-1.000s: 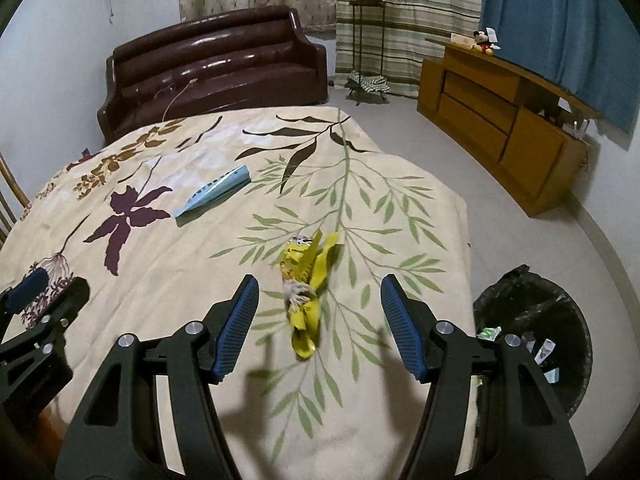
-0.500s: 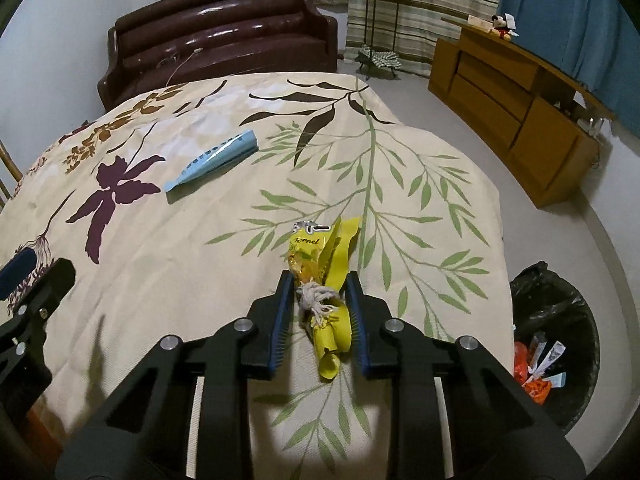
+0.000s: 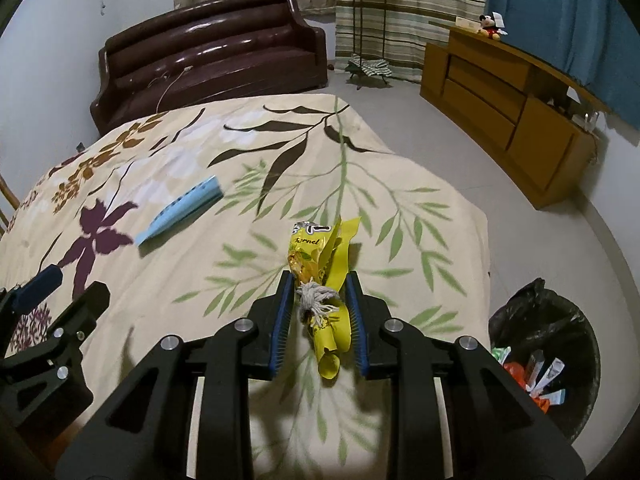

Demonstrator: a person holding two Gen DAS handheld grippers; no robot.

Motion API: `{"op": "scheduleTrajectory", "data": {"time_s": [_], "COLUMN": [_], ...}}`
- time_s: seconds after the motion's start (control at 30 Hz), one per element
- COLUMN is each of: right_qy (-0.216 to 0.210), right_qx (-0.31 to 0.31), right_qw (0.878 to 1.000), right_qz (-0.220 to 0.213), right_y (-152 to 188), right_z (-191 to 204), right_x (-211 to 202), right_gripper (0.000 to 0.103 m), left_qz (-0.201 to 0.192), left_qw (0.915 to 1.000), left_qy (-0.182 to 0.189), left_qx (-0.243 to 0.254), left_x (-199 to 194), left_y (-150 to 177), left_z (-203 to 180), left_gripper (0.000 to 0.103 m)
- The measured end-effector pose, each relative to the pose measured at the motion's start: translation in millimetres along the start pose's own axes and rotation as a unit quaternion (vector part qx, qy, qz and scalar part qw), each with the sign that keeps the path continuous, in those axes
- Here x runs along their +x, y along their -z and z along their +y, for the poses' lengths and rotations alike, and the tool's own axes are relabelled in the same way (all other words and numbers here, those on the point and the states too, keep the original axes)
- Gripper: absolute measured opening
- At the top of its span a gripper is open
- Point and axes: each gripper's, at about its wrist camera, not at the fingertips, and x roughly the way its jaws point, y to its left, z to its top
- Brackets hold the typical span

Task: Collect trash
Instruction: 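Grasp the light blue tube with the left gripper while the right holds the yellow wrapper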

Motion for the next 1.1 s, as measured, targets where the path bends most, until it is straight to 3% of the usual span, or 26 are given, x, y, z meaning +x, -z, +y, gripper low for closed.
{"op": "scheduleTrajectory", "data": {"time_s": [0.5,0.8,1.1], "right_qy": [-0.004,-0.005,-0.004], "right_qx": [0.009,0.006,0.006], "right_qw": [1.000,1.000,1.000], "right_qz": [0.011,0.012,0.012], "right_y": [-25.3,-27.7,-28.2], "right_z": [-21.5,-20.4,-20.6], "right_x": [31.7,35.2,35.3], "right_gripper": [0.026,0.026,0.026], "left_qz": [0.031,0.058,0.059], "left_qw": [0.9991,0.9975,0.9961], "left_qy": [0.001,0.028,0.044], "left_qx": [0.028,0.031,0.049], "left_x": [56.7,75.3,76.3], "left_y": [-41.9,-49.1,-47.0], "left_z": [-16.7,-16.8,-22.3], "left_gripper": [0.072,0.071,0.028]}}
